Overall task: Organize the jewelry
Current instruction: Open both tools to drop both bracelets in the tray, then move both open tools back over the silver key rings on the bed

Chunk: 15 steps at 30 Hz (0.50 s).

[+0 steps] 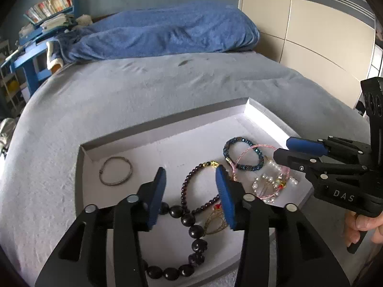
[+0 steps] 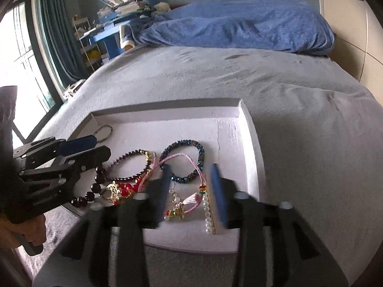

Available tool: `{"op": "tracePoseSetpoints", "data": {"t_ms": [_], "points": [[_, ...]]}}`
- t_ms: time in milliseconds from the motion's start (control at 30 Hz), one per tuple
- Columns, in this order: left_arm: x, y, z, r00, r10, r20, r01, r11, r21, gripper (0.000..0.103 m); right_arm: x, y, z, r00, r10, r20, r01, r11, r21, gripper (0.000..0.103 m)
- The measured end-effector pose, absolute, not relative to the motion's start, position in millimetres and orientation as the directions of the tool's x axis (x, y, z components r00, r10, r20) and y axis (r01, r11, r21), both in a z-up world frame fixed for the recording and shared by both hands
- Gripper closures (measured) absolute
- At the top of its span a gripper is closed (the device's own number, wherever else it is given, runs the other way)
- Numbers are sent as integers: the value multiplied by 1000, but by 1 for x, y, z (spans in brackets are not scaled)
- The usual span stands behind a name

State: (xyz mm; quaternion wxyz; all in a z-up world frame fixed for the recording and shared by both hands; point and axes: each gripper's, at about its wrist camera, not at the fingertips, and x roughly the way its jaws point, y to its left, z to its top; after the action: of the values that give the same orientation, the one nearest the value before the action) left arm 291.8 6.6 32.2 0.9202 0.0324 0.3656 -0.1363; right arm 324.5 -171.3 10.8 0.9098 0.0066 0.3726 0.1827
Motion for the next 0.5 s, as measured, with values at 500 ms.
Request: {"op": "tracePoseSetpoints", "data": {"t_ms": [500], "points": [[222, 23, 65, 790, -191, -582, 239, 971, 6, 24, 277, -198, 18, 692, 341, -636, -274, 939, 206, 50]]}}
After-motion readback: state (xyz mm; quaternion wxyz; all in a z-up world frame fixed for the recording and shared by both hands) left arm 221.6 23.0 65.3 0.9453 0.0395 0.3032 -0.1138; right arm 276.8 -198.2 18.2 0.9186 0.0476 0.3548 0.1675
